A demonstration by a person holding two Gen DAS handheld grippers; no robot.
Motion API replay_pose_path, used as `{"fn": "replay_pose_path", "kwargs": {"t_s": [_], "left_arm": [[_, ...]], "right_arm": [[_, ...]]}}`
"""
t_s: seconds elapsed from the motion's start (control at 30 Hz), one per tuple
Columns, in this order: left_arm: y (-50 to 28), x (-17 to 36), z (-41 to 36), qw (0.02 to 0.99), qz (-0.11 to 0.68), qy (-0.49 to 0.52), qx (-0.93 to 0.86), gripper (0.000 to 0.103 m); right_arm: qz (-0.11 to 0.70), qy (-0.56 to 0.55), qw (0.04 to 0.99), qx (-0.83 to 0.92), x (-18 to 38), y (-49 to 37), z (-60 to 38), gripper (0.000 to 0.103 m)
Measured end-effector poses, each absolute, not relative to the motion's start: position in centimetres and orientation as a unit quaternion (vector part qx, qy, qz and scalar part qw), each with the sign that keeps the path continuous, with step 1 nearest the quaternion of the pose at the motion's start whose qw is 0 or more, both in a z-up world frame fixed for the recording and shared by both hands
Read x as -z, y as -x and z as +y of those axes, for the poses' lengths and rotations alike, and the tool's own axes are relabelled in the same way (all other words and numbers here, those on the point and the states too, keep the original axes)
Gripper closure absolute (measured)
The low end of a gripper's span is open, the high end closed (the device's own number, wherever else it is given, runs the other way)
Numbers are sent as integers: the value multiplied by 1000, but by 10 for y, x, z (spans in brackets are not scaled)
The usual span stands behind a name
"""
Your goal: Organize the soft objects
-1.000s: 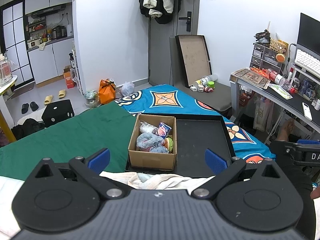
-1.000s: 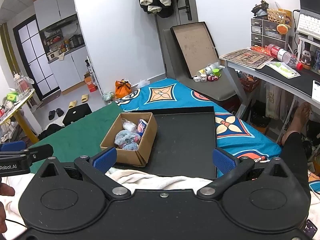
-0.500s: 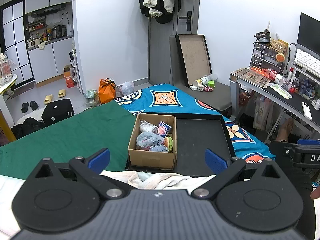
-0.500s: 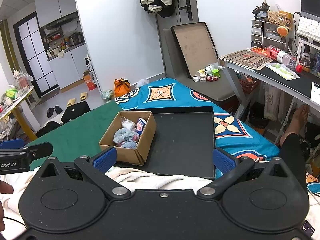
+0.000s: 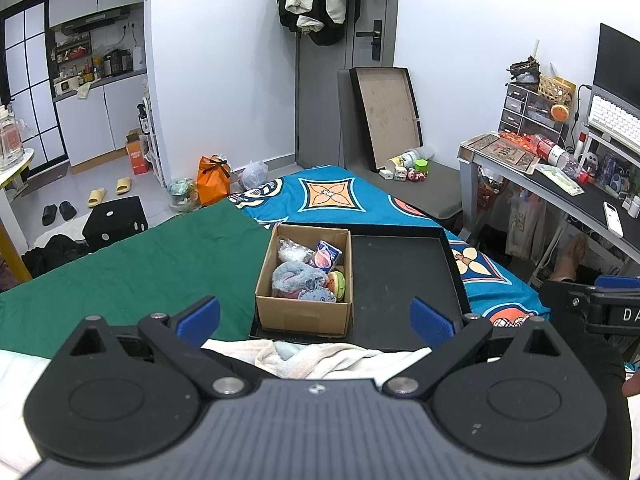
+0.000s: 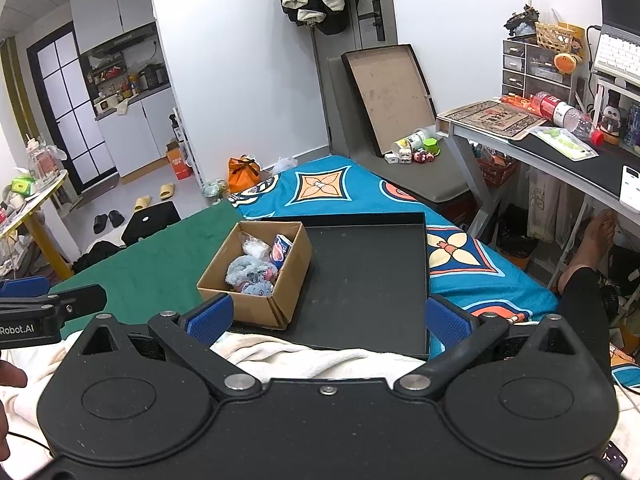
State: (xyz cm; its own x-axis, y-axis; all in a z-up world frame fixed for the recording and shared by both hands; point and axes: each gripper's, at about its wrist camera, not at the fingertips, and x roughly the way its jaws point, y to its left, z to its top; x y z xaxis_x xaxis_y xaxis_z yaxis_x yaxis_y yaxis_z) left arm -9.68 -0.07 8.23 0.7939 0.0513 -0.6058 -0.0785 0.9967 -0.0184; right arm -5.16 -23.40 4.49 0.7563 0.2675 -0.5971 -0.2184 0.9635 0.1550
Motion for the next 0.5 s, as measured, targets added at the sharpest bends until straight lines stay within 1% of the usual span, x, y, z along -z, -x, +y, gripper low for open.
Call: {"fn": "replay_pose_path", "kwargs": {"t_s": [0.5], "left_arm": [[97,-78,-2,947,317,26,-34,2]], "right_arm": [[320,-48,937,-129,-44,50,-239,0]]}}
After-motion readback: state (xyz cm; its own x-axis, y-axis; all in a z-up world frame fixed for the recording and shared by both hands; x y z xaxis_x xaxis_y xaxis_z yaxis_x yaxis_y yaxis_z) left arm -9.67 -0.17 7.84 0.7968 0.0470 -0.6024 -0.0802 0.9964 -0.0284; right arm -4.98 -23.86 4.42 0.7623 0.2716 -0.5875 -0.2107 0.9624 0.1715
